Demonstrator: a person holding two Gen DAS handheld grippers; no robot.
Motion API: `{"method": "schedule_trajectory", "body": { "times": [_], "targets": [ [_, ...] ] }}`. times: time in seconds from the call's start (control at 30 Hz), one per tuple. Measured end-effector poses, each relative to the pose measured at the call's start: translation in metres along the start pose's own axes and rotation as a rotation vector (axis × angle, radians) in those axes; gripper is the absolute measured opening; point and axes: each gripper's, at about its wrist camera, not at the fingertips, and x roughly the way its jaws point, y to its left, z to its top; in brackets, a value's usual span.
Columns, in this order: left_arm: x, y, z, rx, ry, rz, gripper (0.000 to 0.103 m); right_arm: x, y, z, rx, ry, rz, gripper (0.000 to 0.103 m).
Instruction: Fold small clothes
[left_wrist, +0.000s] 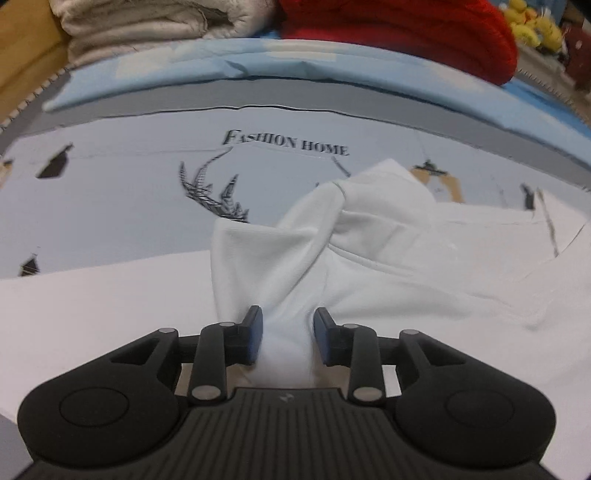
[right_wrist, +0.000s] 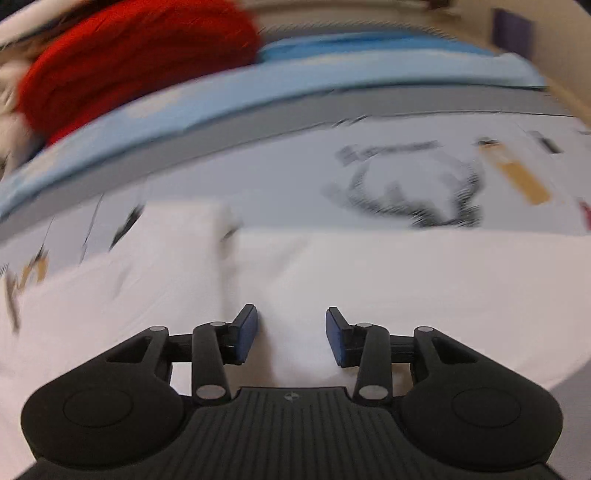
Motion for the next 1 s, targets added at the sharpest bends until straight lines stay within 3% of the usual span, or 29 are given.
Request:
{"method": "schedule_trajectory", "body": {
  "times": [0.17, 0.33, 0.47, 0.57, 0.7, 0.73, 0.77, 0.8, 0.93, 1.0],
  "targets": [
    [0.002, -0.007, 0.003, -0.024, 0.001, 0.017, 0.036, -0.023, -0.072, 0.011, 0.203, -0.117, -0.159, 0.043],
    [0.000, -0.012, 0.002, 0.007, 0.003, 0.026, 0.040, -0.034, -0.179, -0.002, 0.496, -0.114, -0.357, 0.043],
    [0.000, -0.015, 0.000, 0.023, 0.004, 0.030, 0.041, -0.042, -0.266, -0.022, 0.690, -0.112, -0.444, 0.044],
    [-0.001, -0.015, -0.001, 0.026, 0.005, 0.029, 0.041, -0.043, -0.316, -0.036, 0.802, -0.123, -0.418, 0.045],
    [-0.001, -0.016, -0.002, 0.041, 0.002, 0.029, 0.041, -0.047, -0.355, -0.043, 0.860, -0.196, -0.220, 0.046],
    [-0.001, -0.016, -0.003, 0.042, 0.001, 0.028, 0.041, -0.047, -0.362, -0.043, 0.875, -0.211, -0.183, 0.042],
    [-0.002, -0.016, -0.003, 0.043, 0.000, 0.027, 0.041, -0.048, -0.369, -0.041, 0.888, -0.226, -0.150, 0.018],
    [-0.003, -0.016, -0.003, 0.045, -0.001, 0.024, 0.041, -0.049, -0.374, -0.042, 0.888, -0.243, -0.129, 0.003],
    [-0.010, -0.015, -0.002, 0.040, -0.008, -0.022, 0.041, -0.074, -0.384, -0.035, 0.820, -0.430, -0.236, 0.003],
    [-0.018, -0.018, 0.000, 0.059, -0.017, -0.057, 0.042, -0.075, -0.389, -0.033, 0.814, -0.417, -0.321, 0.010]
  ]
}}
